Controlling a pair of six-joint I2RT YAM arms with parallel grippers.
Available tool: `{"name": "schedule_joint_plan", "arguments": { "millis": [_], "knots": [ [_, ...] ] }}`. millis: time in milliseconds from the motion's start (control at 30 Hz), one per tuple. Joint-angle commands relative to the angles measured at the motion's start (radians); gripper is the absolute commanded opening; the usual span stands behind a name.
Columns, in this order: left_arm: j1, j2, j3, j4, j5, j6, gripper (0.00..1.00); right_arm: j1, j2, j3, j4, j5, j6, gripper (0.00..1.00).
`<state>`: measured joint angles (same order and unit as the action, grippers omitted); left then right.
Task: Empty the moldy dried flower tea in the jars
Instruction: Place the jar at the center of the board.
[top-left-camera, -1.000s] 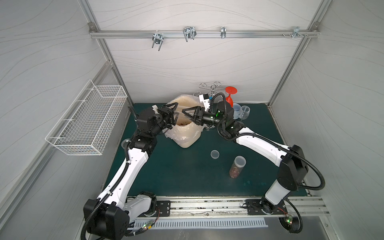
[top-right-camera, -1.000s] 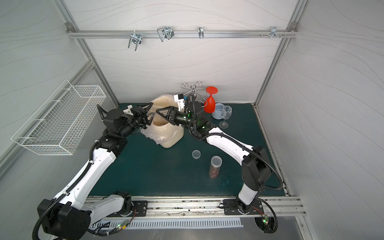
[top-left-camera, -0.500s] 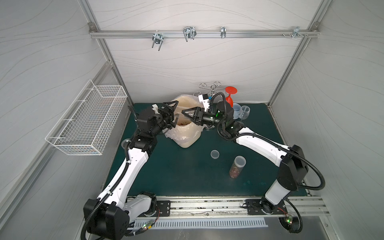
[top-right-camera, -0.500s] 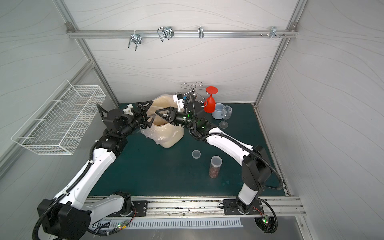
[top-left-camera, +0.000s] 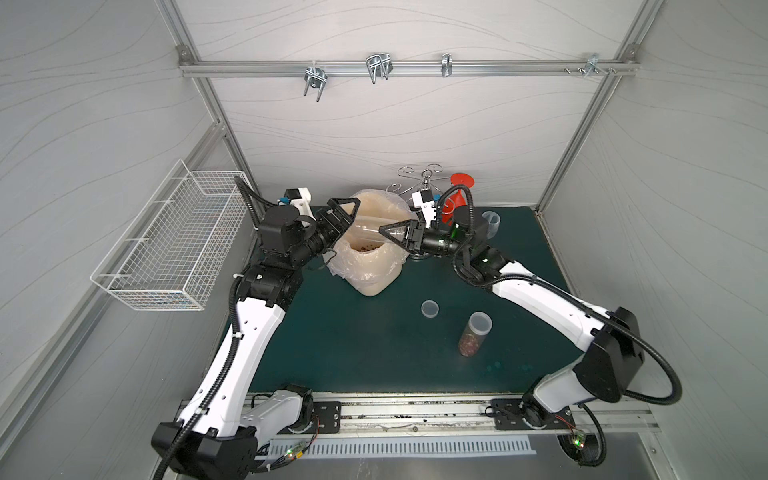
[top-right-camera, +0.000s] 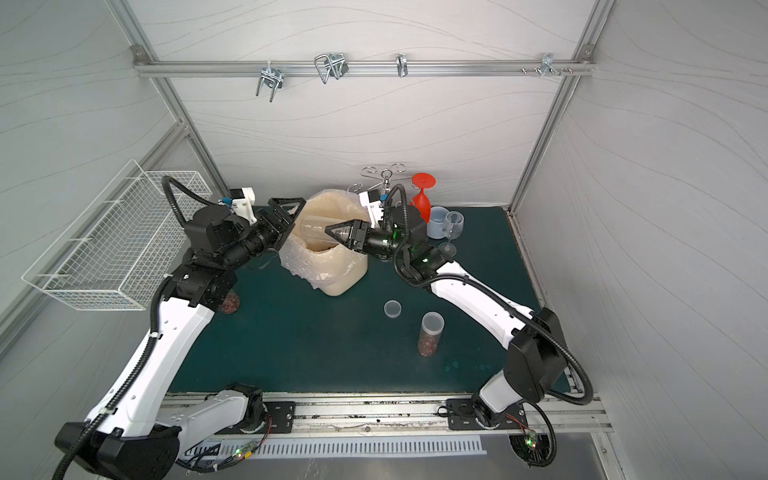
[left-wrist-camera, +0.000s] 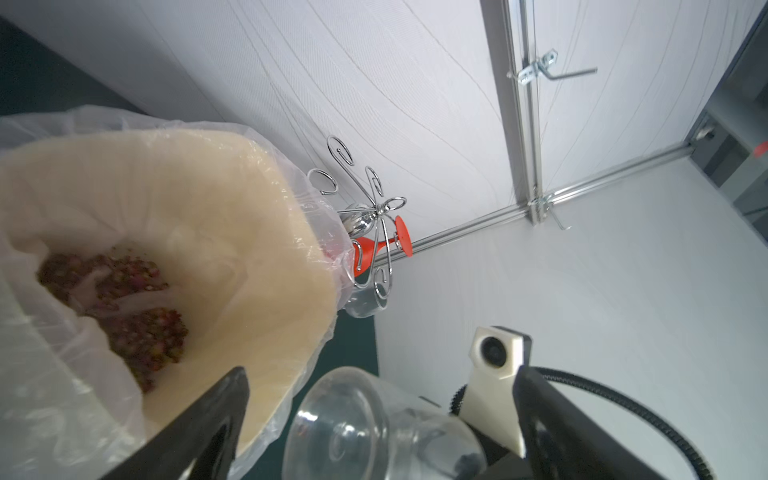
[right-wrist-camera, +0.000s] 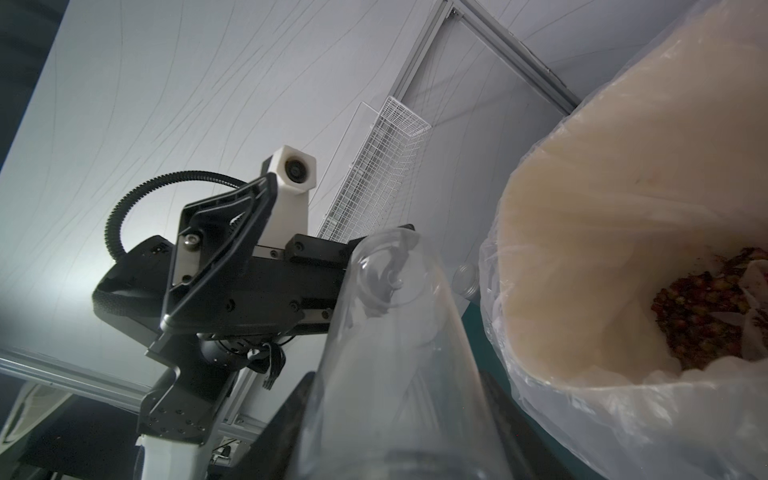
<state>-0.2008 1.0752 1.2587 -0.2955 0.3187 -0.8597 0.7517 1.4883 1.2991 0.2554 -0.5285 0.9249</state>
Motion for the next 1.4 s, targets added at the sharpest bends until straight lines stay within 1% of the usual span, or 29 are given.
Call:
{"name": "schedule_joint_plan", "arguments": {
  "millis": [0,133,267,367,567,733,933,1067,1367],
  "knots": [
    [0.004,-0.057,0.040,-0.136,-0.038,0.304,0.99,-0.006,-0.089,-0.007,-0.134,-0.002,-0.139,0.34],
    [0.004,-0.119,0.019,-0.220,-0.067,0.483,0.99,-0.011,-0.174,-0.012,-0.303,0.033,-0.279,0.34],
    [0.004,-0.167,-0.026,-0.253,-0.043,0.589,0.99,-0.021,-0.250,-0.009,-0.468,0.092,-0.419,0.34],
    [0.004,-0.201,-0.072,-0.252,0.016,0.639,0.99,-0.029,-0.283,0.011,-0.602,0.142,-0.514,0.35],
    [0.003,-0.270,-0.188,-0.186,0.123,0.671,0.99,-0.032,-0.291,0.068,-0.847,0.253,-0.666,0.36],
    [0.001,-0.305,-0.273,-0.126,0.193,0.664,0.99,-0.034,-0.242,0.114,-1.004,0.345,-0.747,0.36],
    [-0.020,-0.344,-0.358,-0.078,0.195,0.692,0.99,-0.043,-0.119,0.168,-1.124,0.422,-0.812,0.37],
    [-0.033,-0.355,-0.386,-0.064,0.186,0.714,0.99,-0.055,-0.034,0.193,-1.164,0.445,-0.833,0.37],
    [-0.037,-0.360,-0.421,-0.041,0.179,0.715,0.99,-0.081,0.093,0.206,-1.155,0.493,-0.859,0.37]
  ]
}}
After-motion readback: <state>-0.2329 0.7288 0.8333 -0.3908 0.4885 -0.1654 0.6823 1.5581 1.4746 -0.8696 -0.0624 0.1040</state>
